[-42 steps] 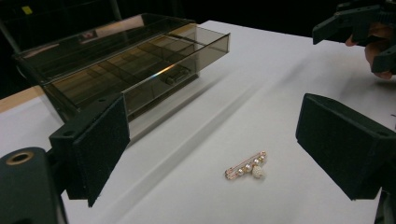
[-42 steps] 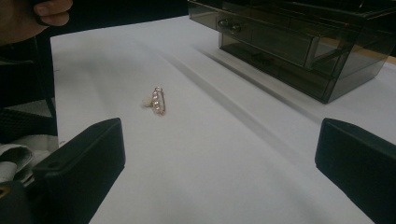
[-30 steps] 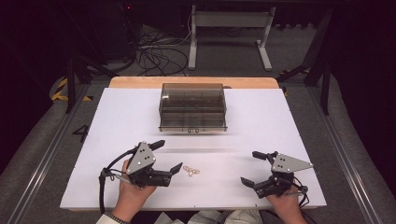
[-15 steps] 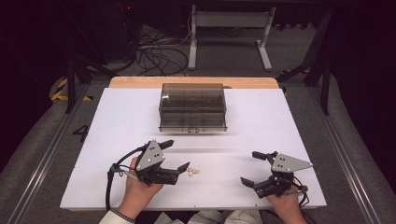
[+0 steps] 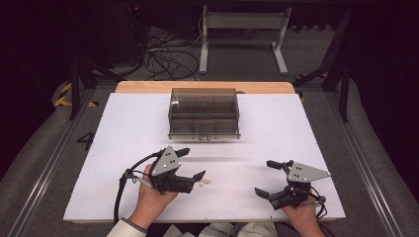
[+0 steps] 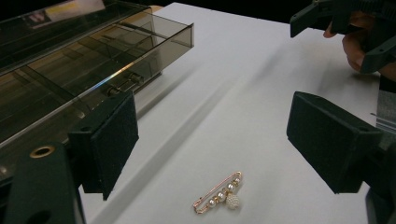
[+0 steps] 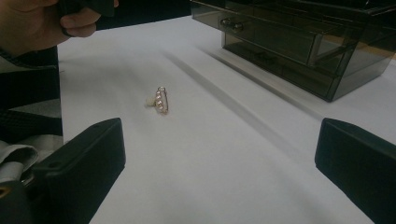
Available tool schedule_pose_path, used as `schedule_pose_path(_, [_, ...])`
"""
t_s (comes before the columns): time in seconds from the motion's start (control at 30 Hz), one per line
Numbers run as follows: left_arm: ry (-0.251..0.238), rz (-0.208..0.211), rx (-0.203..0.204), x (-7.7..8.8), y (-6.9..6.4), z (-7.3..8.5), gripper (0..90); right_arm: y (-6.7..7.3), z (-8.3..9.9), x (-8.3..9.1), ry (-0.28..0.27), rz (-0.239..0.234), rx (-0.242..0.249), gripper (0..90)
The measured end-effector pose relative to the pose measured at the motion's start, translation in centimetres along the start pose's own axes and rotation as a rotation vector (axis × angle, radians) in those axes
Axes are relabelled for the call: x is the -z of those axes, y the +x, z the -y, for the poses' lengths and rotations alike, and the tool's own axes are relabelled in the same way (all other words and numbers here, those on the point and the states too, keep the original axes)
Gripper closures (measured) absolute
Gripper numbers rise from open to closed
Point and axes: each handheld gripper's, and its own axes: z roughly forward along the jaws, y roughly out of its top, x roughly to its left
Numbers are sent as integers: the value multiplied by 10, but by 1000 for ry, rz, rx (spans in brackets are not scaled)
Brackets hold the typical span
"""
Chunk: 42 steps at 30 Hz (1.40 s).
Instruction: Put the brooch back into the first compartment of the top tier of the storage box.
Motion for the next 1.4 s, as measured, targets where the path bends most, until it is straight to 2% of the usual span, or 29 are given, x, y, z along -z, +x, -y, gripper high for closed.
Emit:
schedule_pose_path(0.2, [11,28,6,-1,-1,-1,189,0,0,-1,1,-5,-1,23])
schedule_pose_path(0.37, [49,38,-3,-6,0,1,219,0,0,-1,1,-6,-2,24])
schedule_pose_path(0.4, [67,54,-1,-8,0,2,219,0,0,-1,1,-6,-2,24])
schedule_pose_path(0.43, [113,77,5,-14,1,4,239,0,0,-1,1,-7,-3,24])
schedule_pose_path(0.5, [146,88,11,-19,0,6,239,0,0,-2,1,-8,-5,24])
schedule_pose_path(0.53, [146,88,11,-19,0,6,241,0,0,-2,1,-8,-5,24])
schedule_pose_path(0.63, [202,106,15,-28,2,9,248,0,0,-2,4,-10,-6,24])
schedule_pose_path(0.87, [265,127,31,-41,6,13,276,0,0,-2,6,-12,-7,24])
schedule_pose_path(0.97, [284,142,61,-45,8,15,290,0,1,-2,7,-13,-6,25])
schedule_pose_path(1.17, [317,161,82,-50,10,16,306,0,1,-3,9,-16,-6,26])
schedule_pose_path(1.2, [336,164,87,-52,10,16,309,0,1,-3,9,-16,-5,26])
schedule_pose_path(1.27, [338,168,87,-54,10,17,316,0,1,-3,10,-16,-6,26])
schedule_pose_path(1.4, [381,154,52,-58,6,17,342,0,1,-3,11,-17,-6,26])
